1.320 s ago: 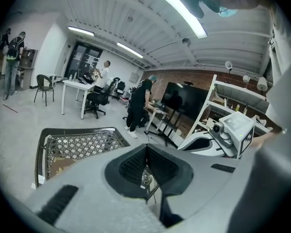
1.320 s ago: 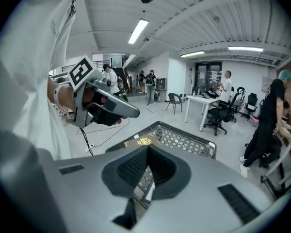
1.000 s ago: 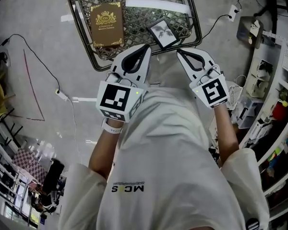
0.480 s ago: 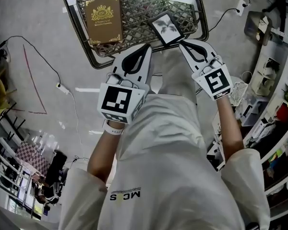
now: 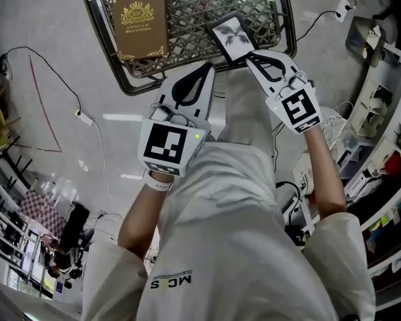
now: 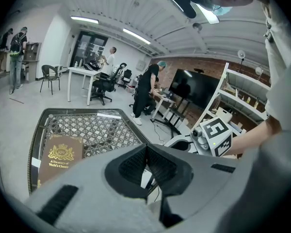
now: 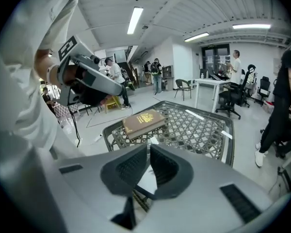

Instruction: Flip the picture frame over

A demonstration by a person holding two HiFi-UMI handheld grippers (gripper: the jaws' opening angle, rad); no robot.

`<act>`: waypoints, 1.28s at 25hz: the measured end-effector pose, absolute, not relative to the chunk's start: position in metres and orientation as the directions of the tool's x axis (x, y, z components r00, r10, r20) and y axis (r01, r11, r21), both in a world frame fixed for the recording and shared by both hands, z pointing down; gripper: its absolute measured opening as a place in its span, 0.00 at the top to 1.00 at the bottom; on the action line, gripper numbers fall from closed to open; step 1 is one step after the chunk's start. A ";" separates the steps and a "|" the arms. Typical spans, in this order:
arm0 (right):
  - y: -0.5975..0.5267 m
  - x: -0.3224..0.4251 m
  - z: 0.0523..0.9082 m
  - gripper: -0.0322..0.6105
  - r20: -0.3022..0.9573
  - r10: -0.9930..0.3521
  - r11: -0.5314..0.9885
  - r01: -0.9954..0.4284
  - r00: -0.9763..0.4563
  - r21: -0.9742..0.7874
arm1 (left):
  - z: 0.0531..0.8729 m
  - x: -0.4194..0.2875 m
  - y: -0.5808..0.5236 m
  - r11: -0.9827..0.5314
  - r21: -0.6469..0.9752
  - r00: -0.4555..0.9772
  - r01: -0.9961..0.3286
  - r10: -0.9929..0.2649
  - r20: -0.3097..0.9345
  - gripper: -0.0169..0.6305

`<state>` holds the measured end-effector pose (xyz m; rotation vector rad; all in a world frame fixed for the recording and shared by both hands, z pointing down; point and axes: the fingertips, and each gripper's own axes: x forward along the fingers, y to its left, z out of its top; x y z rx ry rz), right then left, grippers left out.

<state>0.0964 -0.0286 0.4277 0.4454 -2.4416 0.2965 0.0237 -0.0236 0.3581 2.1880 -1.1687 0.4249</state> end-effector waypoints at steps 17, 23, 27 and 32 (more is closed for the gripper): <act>-0.011 0.086 0.487 0.85 0.706 0.010 0.995 -0.066 -0.708 -0.080 | 0.404 0.031 -0.021 -0.375 0.388 0.539 -0.842 -0.615 0.576 0.94; 0.003 0.093 0.508 0.84 0.745 0.130 0.990 0.125 -0.654 -0.062 | 0.435 0.035 -0.008 -0.318 0.420 0.525 -0.850 -0.585 0.618 0.94; 0.009 0.100 0.528 0.83 0.789 0.170 0.970 0.243 -0.591 -0.028 | 0.448 0.036 0.000 -0.289 0.430 0.514 -0.855 -0.576 0.636 0.94; 0.020 0.106 0.549 0.81 0.819 0.228 0.938 0.344 -0.527 -0.040 | 0.453 0.029 0.008 -0.250 0.425 0.486 -0.870 -0.578 0.655 0.94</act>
